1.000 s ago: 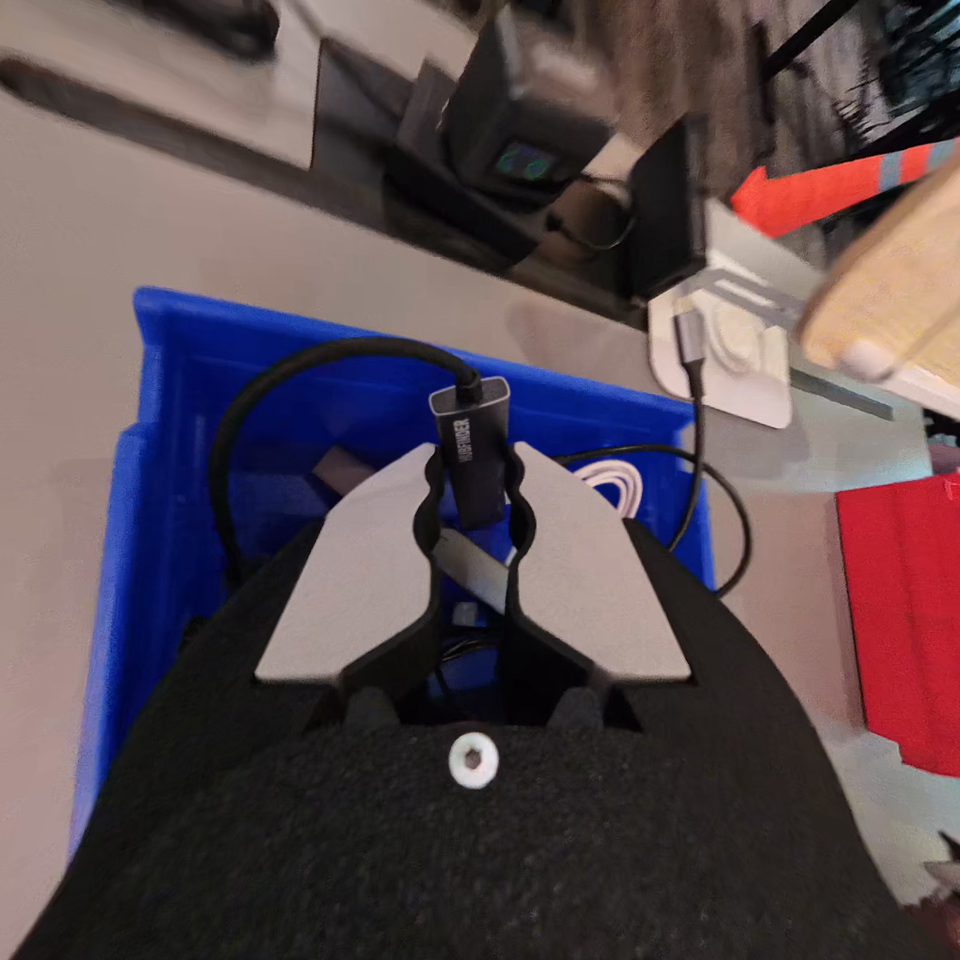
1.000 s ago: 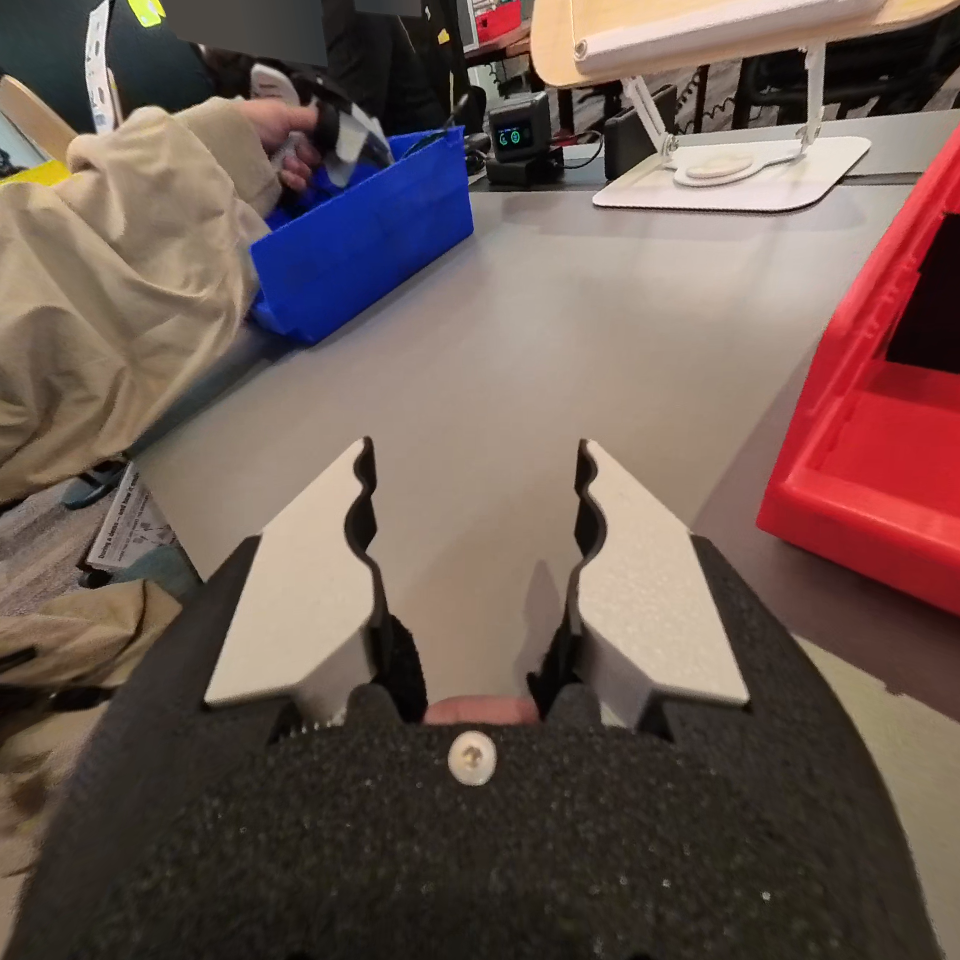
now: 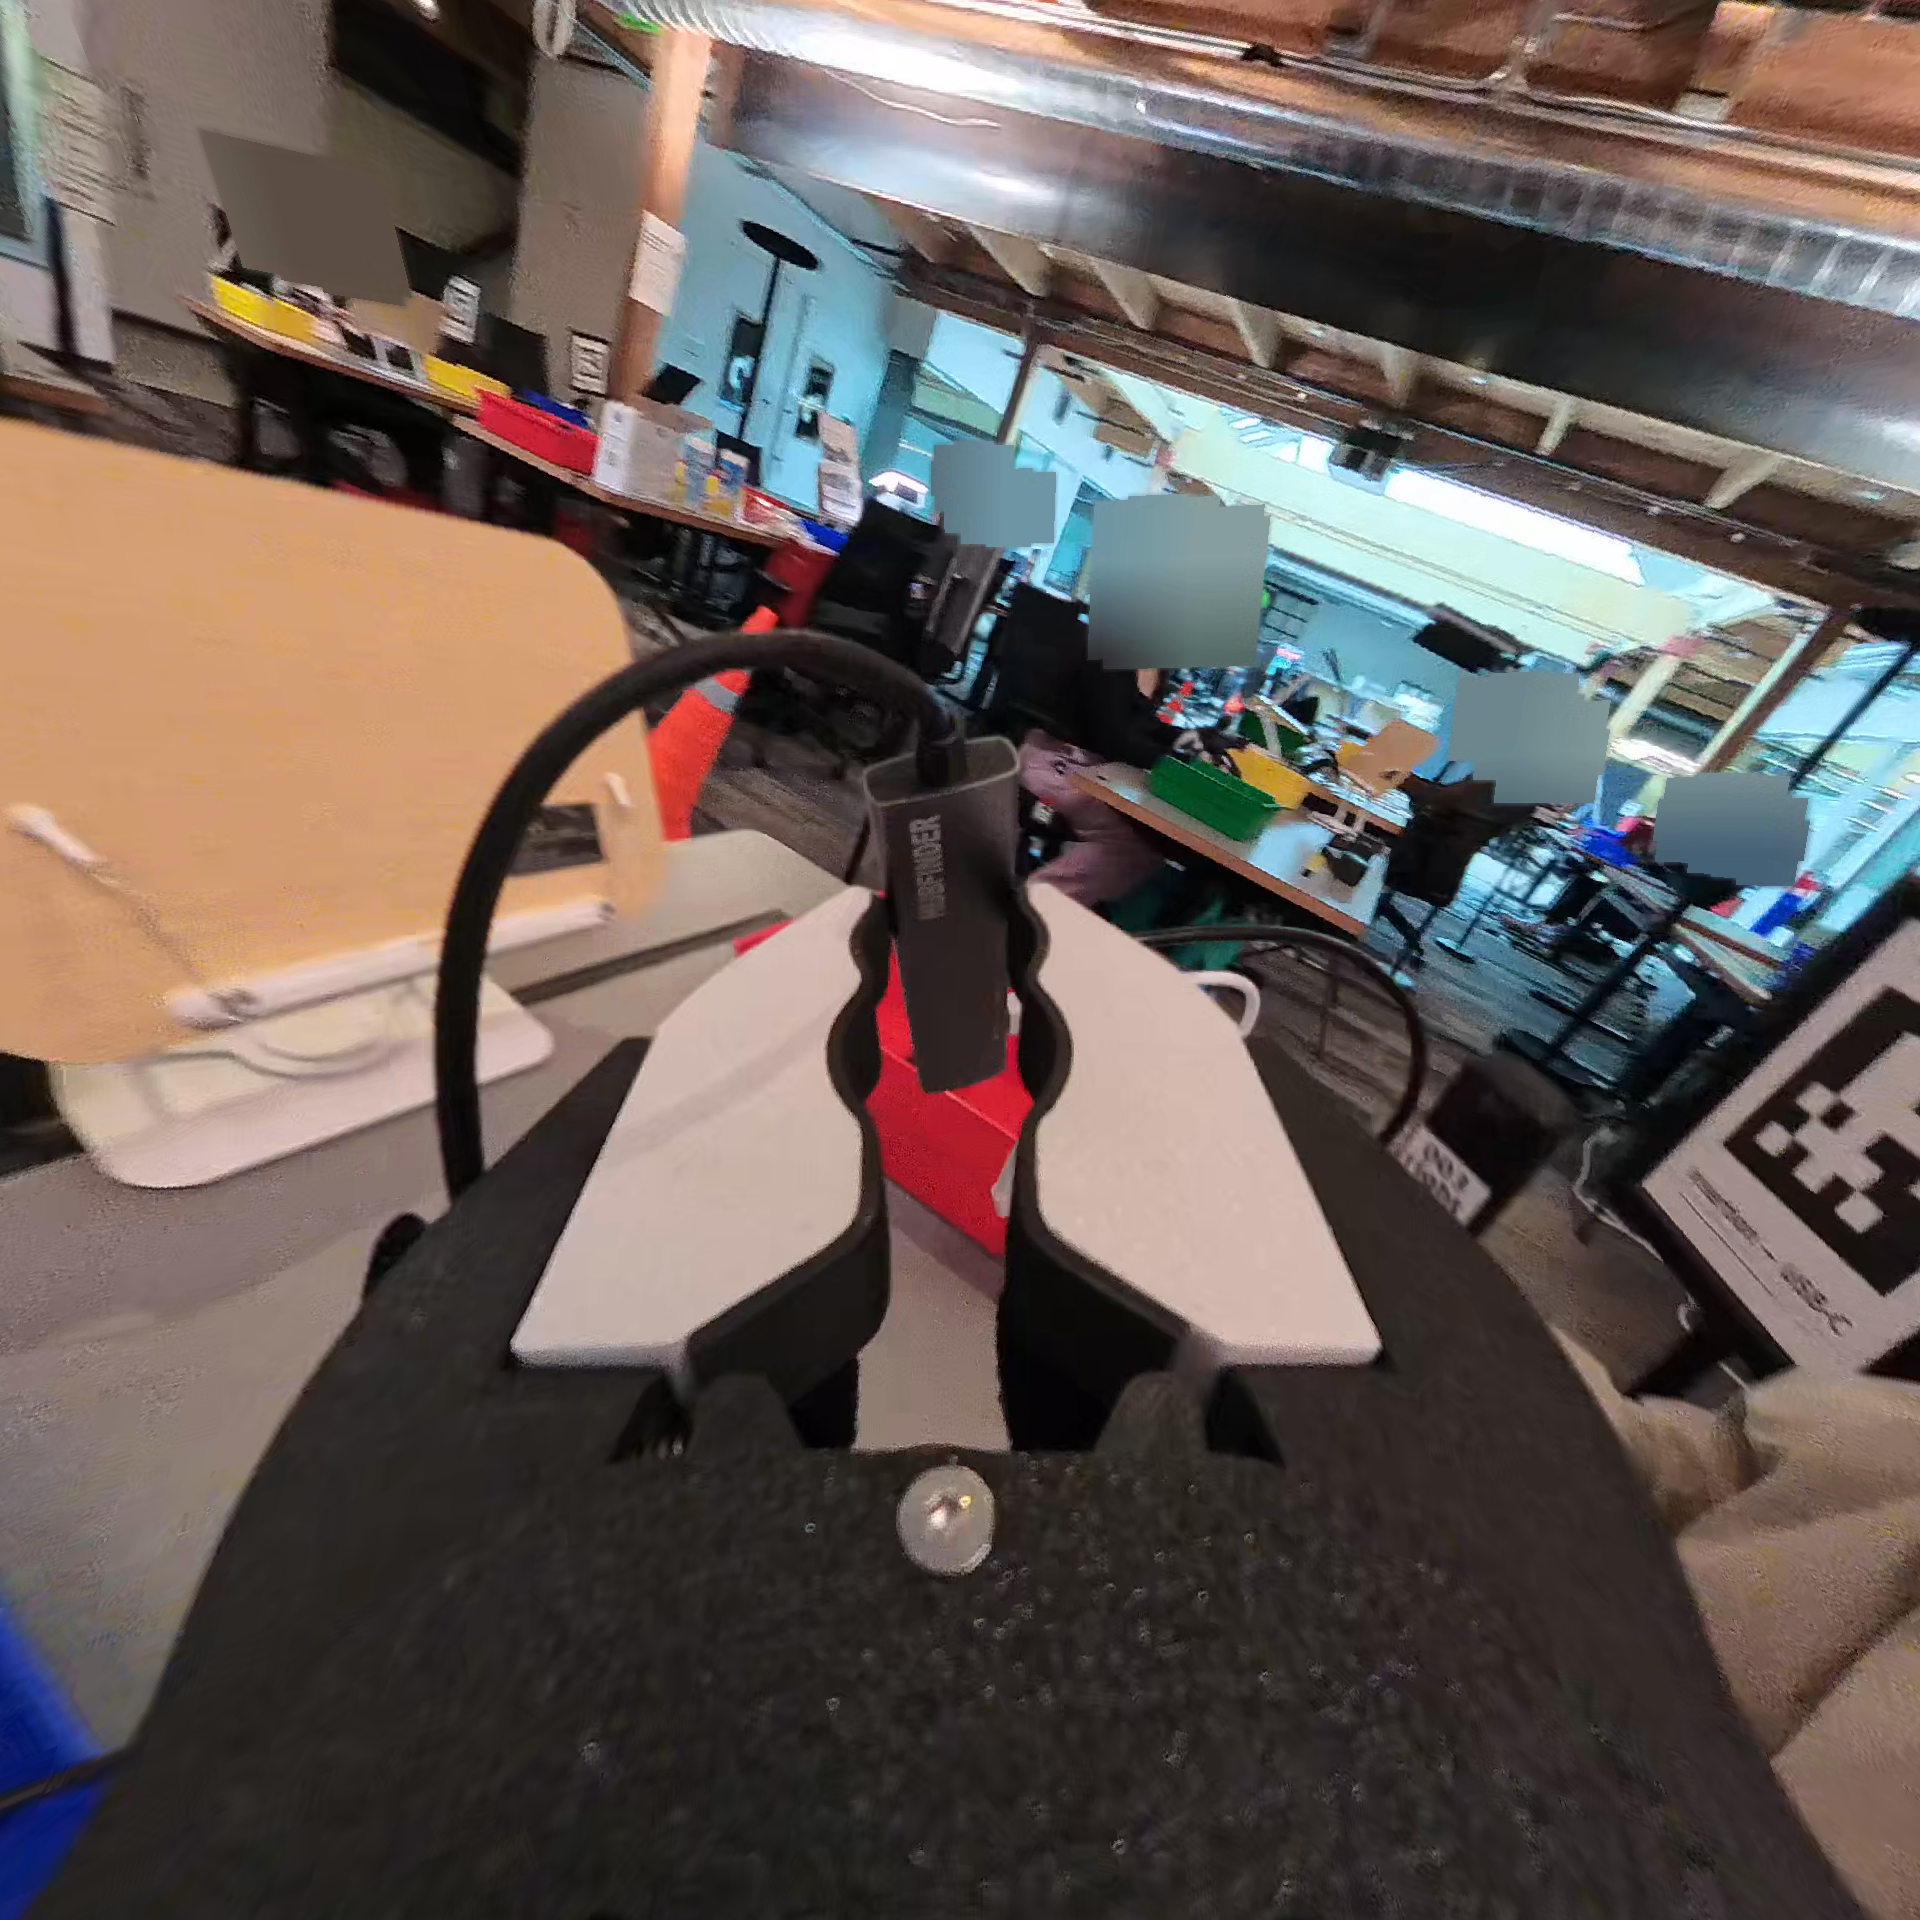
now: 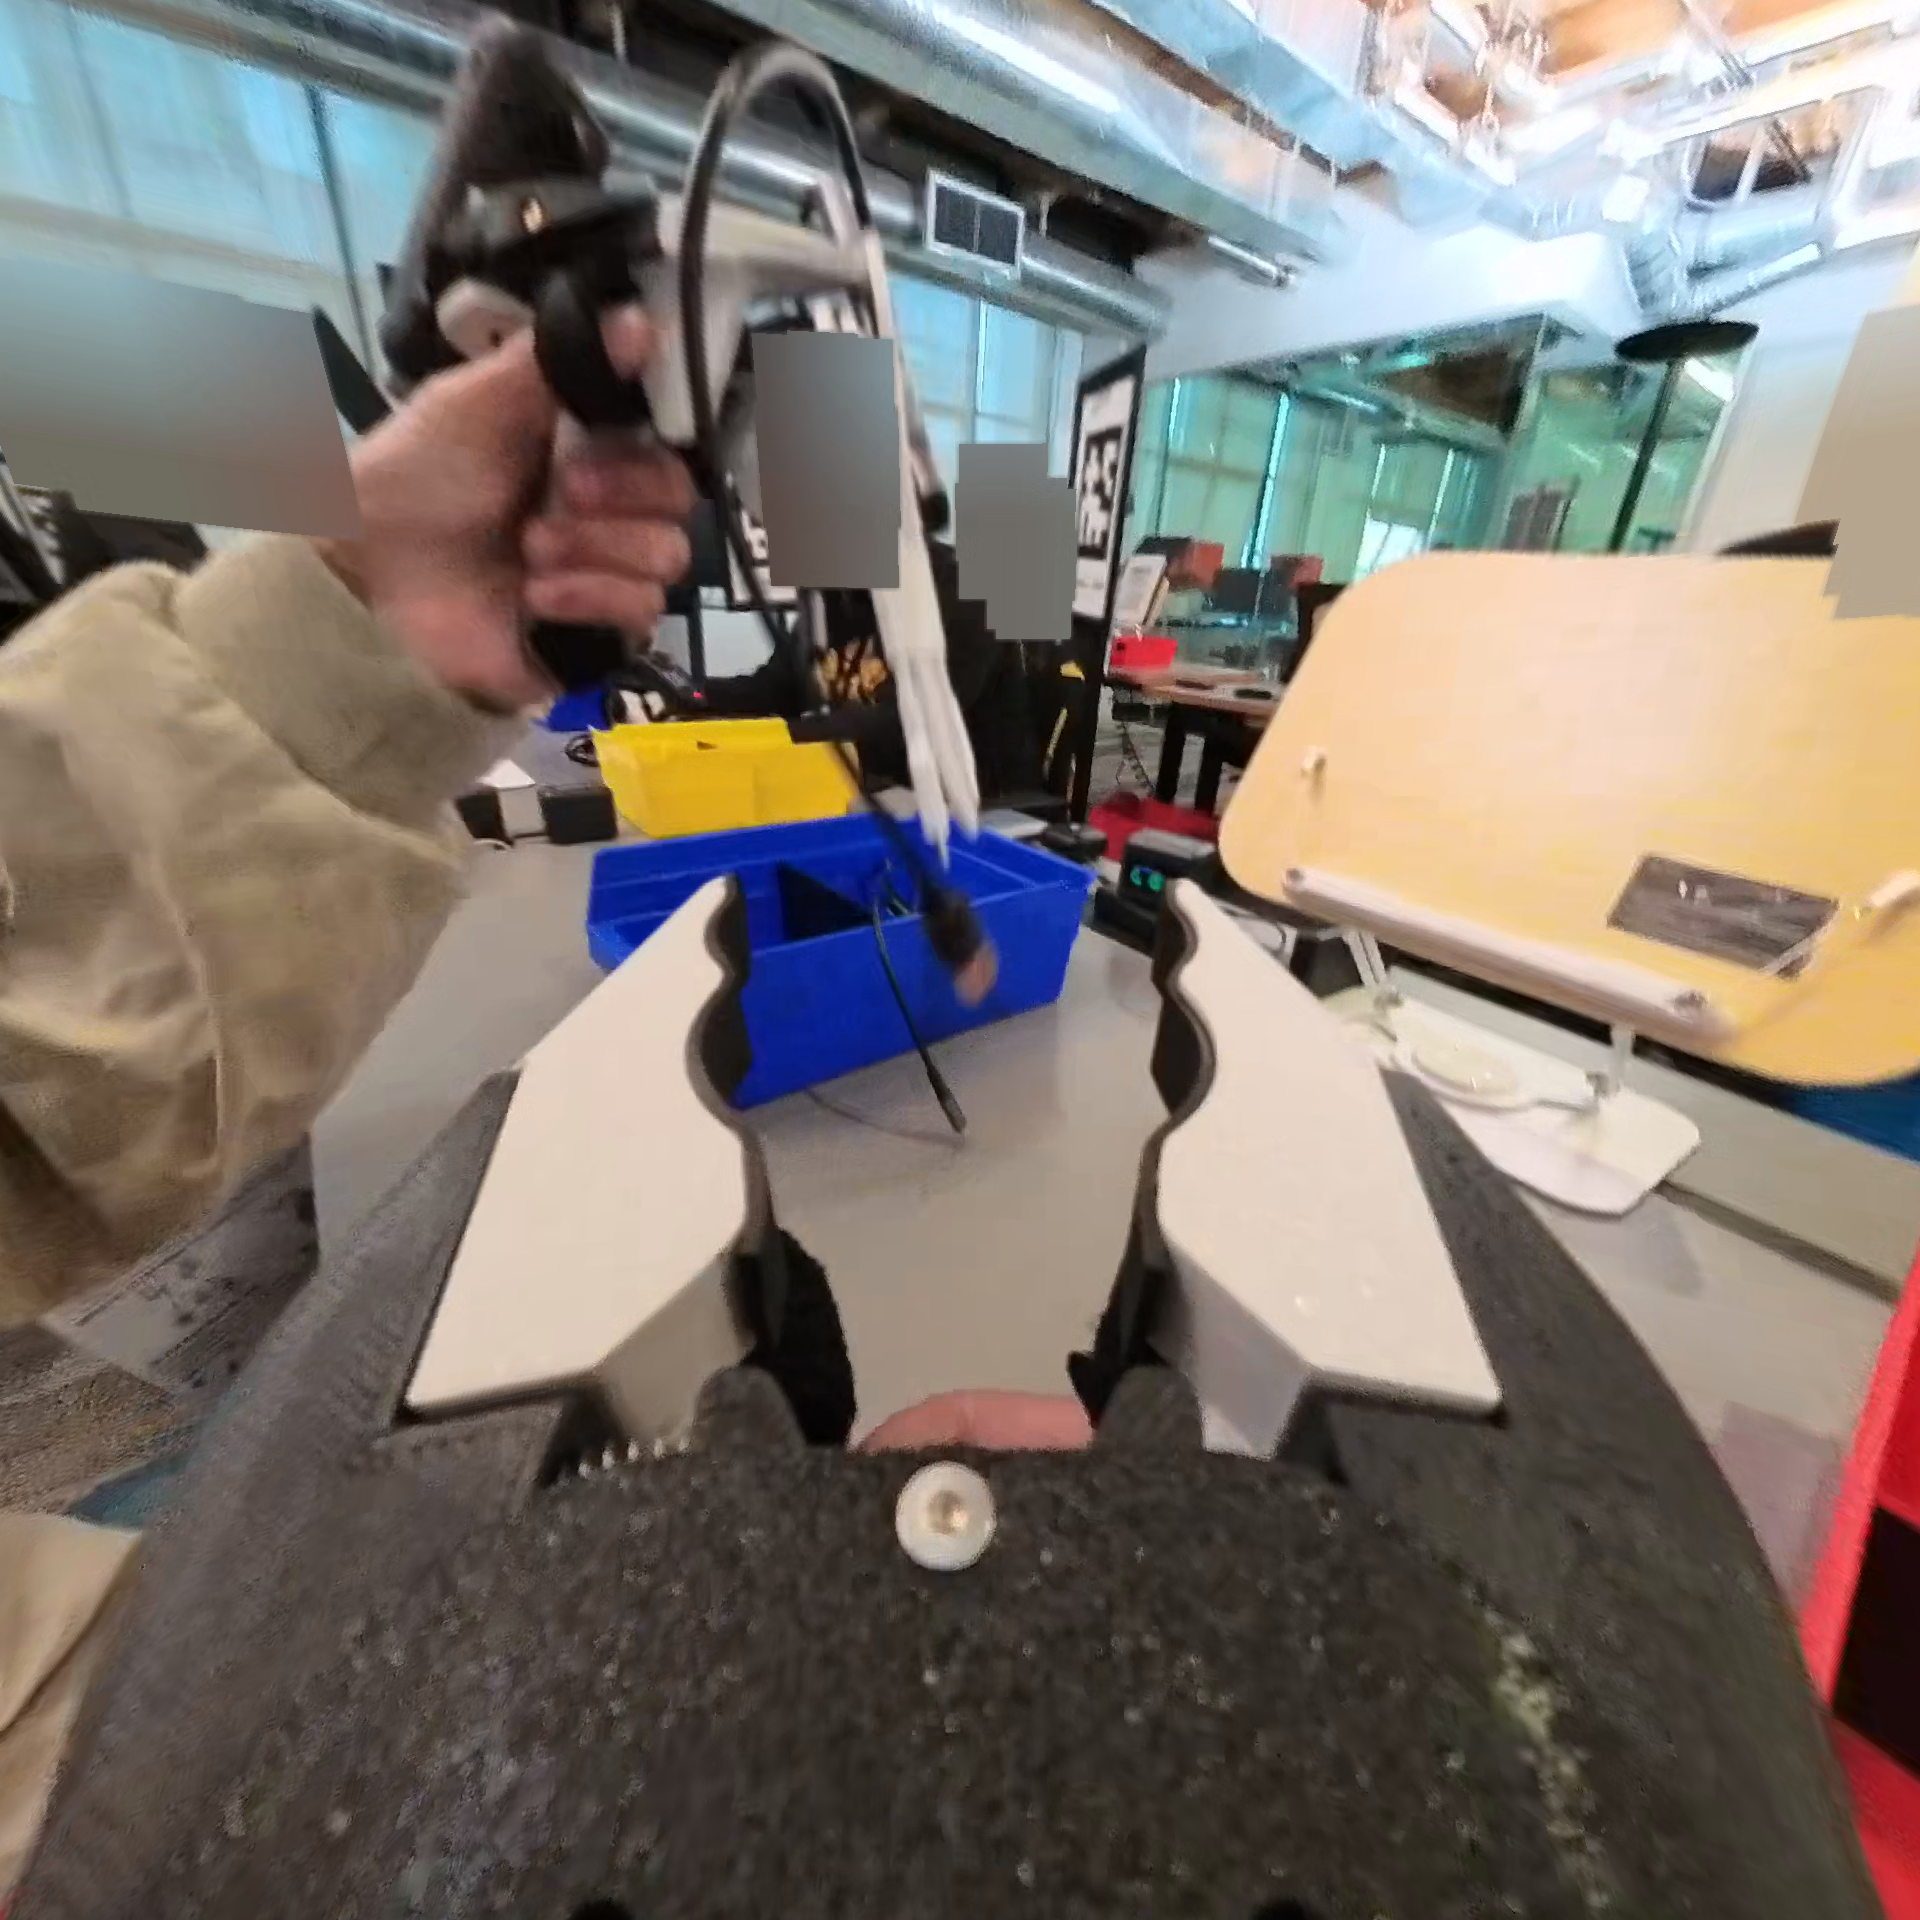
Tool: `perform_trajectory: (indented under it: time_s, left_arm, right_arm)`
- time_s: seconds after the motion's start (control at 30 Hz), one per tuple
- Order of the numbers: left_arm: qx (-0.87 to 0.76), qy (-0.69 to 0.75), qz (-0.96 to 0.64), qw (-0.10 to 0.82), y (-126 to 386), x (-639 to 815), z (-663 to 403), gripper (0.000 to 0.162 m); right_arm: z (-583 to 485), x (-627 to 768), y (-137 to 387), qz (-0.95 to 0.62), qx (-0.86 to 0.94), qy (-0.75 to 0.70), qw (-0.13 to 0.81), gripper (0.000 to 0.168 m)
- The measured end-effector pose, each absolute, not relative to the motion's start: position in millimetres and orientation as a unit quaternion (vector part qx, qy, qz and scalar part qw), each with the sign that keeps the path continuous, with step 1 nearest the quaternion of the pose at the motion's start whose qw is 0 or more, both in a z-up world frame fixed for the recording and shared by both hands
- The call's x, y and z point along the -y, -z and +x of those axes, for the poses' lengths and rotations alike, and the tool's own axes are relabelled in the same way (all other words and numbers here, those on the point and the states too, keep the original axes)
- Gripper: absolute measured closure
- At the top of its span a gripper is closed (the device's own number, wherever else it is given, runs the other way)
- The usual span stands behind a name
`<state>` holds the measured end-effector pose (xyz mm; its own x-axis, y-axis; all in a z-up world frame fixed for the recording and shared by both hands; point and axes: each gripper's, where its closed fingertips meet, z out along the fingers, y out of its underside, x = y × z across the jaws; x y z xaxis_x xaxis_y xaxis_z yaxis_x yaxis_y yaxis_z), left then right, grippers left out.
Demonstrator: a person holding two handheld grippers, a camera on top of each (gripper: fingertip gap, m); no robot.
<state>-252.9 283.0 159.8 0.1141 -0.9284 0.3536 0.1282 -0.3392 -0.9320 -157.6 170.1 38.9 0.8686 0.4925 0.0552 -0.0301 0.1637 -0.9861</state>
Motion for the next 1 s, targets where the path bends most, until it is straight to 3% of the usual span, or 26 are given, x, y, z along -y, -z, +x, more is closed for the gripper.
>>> perform_trajectory:
  time_s: [0.1,0.23,0.27,0.33,0.37,0.6,0.7,0.9,1.0]
  left_arm:
    - [-0.362,0.568,-0.583,0.454,-122,-241,-232,0.141]
    - [-0.364,0.580,-0.588,0.431,-79,-197,-212,0.141]
    - [-0.365,0.579,-0.589,0.429,-70,-188,-208,0.141]
    - [-0.378,0.570,-0.597,0.420,-53,-174,-201,0.141]
    - [-0.381,0.567,-0.598,0.418,-48,-169,-199,0.141]
    - [-0.436,0.589,-0.531,0.426,-25,-144,-205,0.141]
    - [-0.495,0.563,-0.489,0.447,1,-133,-209,0.116]
    - [-0.581,0.508,-0.420,0.477,29,-111,-203,0.098]
    - [-0.586,0.534,-0.401,0.459,30,-101,-206,0.104]
  right_arm:
    - [-178,-170,-50,-0.619,0.217,-0.185,0.732,0.092]
    - [-191,-183,-17,-0.648,0.214,-0.145,0.717,0.095]
    - [-189,-185,-9,-0.651,0.210,-0.125,0.719,0.108]
    - [-182,-182,-3,-0.643,0.204,-0.101,0.731,0.149]
    - [-180,-177,-3,-0.633,0.214,-0.092,0.738,0.157]
    - [-177,-156,12,-0.619,0.287,-0.066,0.728,0.158]
    - [-179,-152,12,-0.611,0.309,-0.067,0.726,0.158]
    - [-216,-126,27,-0.584,0.396,-0.170,0.688,0.158]
    - [-229,-117,43,-0.593,0.420,-0.213,0.653,0.158]
